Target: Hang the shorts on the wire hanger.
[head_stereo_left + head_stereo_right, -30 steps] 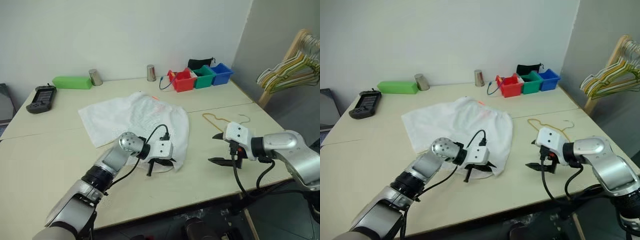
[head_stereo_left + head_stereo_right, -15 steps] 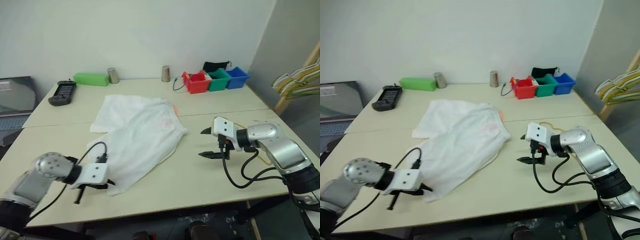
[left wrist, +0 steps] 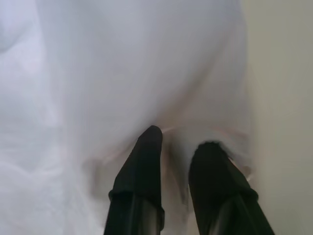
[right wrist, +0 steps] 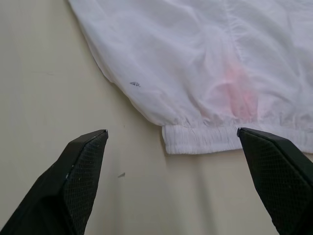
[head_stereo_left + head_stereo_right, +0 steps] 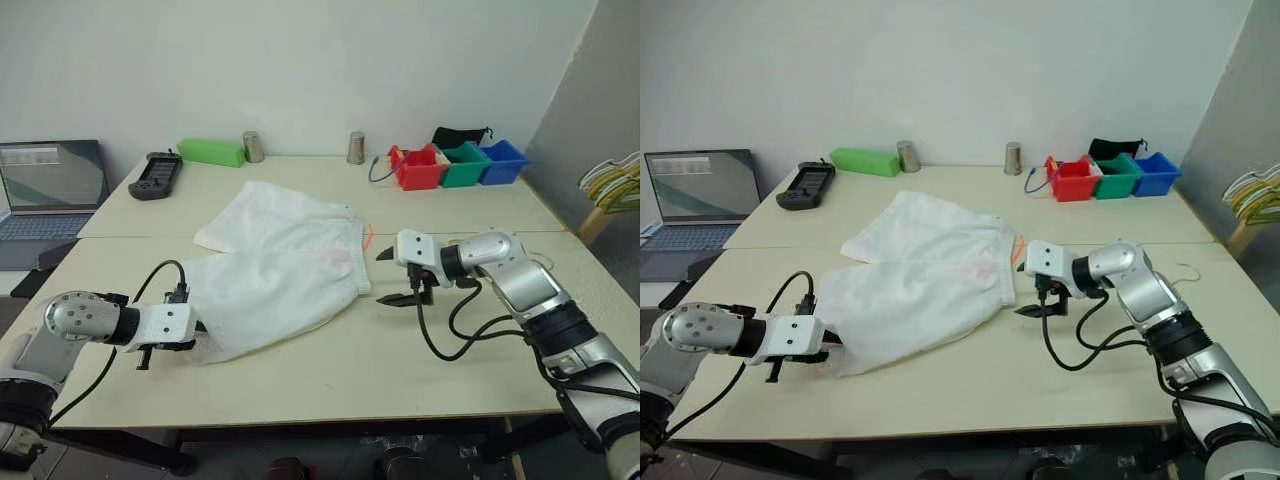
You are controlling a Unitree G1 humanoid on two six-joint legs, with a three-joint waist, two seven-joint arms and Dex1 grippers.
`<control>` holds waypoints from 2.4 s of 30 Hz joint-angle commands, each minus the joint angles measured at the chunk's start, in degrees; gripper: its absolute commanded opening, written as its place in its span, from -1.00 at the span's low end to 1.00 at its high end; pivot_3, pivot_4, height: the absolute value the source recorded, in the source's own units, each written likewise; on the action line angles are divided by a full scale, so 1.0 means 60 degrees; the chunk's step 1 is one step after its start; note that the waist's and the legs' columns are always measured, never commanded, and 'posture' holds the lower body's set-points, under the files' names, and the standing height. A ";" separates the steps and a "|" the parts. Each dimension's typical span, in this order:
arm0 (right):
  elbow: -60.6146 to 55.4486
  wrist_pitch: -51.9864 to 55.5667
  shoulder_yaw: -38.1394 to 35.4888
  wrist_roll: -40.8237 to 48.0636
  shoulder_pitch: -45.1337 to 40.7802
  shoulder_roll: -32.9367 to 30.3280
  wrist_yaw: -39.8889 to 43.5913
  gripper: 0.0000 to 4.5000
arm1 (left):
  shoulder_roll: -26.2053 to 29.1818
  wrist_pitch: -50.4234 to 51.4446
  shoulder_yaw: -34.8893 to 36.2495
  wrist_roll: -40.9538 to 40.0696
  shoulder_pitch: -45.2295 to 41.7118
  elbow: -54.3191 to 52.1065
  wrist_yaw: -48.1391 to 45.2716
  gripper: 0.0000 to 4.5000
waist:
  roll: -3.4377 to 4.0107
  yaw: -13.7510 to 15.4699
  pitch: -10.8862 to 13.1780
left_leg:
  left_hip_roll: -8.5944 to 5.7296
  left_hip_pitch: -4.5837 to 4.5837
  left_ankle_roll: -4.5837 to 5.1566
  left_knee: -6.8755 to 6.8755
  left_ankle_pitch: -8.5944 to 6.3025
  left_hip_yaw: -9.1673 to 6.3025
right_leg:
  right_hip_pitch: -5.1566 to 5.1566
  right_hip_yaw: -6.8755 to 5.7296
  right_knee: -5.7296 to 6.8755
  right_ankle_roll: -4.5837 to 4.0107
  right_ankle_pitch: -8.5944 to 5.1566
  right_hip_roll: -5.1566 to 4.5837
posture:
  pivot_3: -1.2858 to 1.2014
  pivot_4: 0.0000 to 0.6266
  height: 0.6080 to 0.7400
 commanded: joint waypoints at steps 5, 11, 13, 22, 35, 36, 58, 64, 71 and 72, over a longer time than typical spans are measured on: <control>0.2067 -0.1707 0.0358 -0.0942 -0.0843 0.1005 -0.0156 1.00 | 0.2342 0.4881 0.2219 -0.2266 0.2140 -0.3182 -0.1445 -0.19 | -0.0022 -0.0189 -0.0009 | 0.0029 0.0009 0.0001 -0.0004 -0.0001 -0.0012 | -0.0007 -0.0006 0.0059 -0.0039 -0.0027 0.0012 | 0.09 -1.00 1.00; 0.5305 -0.3234 0.0409 -0.1662 -0.1968 0.2231 -0.0884 1.00 | 0.2232 0.8429 0.5555 -0.3505 0.2779 -0.3503 -0.0808 -0.19 | -0.0037 -0.0192 -0.0005 | 0.0026 0.0047 0.0004 0.0011 0.0009 -0.0031 | -0.0002 -0.0023 0.0128 -0.0041 -0.0070 0.0062 | 0.15 -0.99 1.00; 0.6070 -0.3620 0.0376 -0.1830 -0.2221 0.2427 -0.1040 1.00 | 0.1769 0.8907 0.6244 -0.3622 0.3144 -0.4235 -0.0359 -0.19 | -0.0023 -0.0162 -0.0004 | 0.0073 0.0080 0.0003 0.0003 0.0008 -0.0052 | 0.0012 -0.0028 0.0128 -0.0065 -0.0075 0.0101 | 0.16 -1.00 1.00; 0.8040 -0.4515 0.0435 -0.2565 -0.2829 0.3006 -0.1009 0.52 | -0.0411 1.1578 0.7659 -0.5070 0.3989 -0.8147 0.1952 -0.16 | -0.0017 0.0132 -0.0001 | 0.0146 0.0076 -0.0013 -0.0025 -0.0002 -0.0095 | 0.0002 -0.0084 0.0147 -0.0209 -0.0082 0.0166 | 0.20 -0.94 1.00; 0.8106 -0.4381 -0.0090 -0.2601 -0.2555 0.2503 -0.0497 -0.90 | -0.0822 1.1283 0.7287 -0.5050 0.5077 -0.8801 0.2312 -0.16 | 0.0068 0.0389 0.0057 | 0.0169 0.0090 -0.0015 -0.0031 -0.0001 -0.0123 | 0.0017 -0.0126 0.0143 -0.0343 -0.0115 0.0207 | 0.19 -0.85 1.00; 0.7794 -0.4290 -0.0151 -0.2522 -0.2341 0.2252 -0.0235 -0.98 | -0.0825 1.1202 0.7224 -0.5028 0.5072 -0.8729 0.2329 -0.16 | 0.0070 0.0431 0.0064 | 0.0168 0.0089 -0.0015 -0.0032 -0.0001 -0.0123 | 0.0017 -0.0126 0.0141 -0.0350 -0.0119 0.0206 | 0.19 -0.85 1.00; -0.6053 0.6647 -0.1220 -0.0679 0.4411 -0.0720 -0.0756 -0.98 | -0.0004 0.9117 0.4237 -0.4112 0.3612 -0.6956 0.1527 -0.16 | 0.0134 0.0257 0.0284 | 0.0182 0.0057 -0.0018 -0.0031 -0.0005 -0.0173 | 0.0006 -0.0190 0.0139 -0.0354 -0.0194 0.0211 | 0.07 -0.74 1.00; -0.7044 0.8490 -0.1090 -0.0178 0.4384 -0.0851 -0.1373 -0.98 | 0.0149 0.8675 0.3935 -0.3915 0.3320 -0.6514 0.1221 -0.16 | 0.0090 0.0230 0.0380 | 0.0182 0.0032 -0.0026 -0.0031 -0.0010 -0.0175 | -0.0006 -0.0196 0.0124 -0.0354 -0.0195 0.0207 | 0.07 -0.72 1.00; -0.8394 0.9327 -0.1176 0.0670 0.5238 -0.1258 -0.1991 -0.98 | 0.0063 0.8603 0.3921 -0.3827 0.3699 -0.6913 0.1220 -0.16 | 0.0058 0.0261 0.0426 | 0.0175 0.0018 -0.0057 -0.0038 -0.0037 -0.0188 | -0.0005 -0.0212 0.0121 -0.0289 -0.0225 0.0184 | 0.08 -0.72 1.00; -0.8272 0.9248 -0.1225 0.0793 0.5133 -0.1125 -0.2078 -0.98 | 0.0048 0.8595 0.3931 -0.3812 0.3758 -0.6947 0.1231 -0.16 | 0.0048 0.0256 0.0436 | 0.0176 0.0019 -0.0058 -0.0041 -0.0038 -0.0192 | -0.0005 -0.0215 0.0120 -0.0288 -0.0227 0.0184 | 0.08 -0.72 1.00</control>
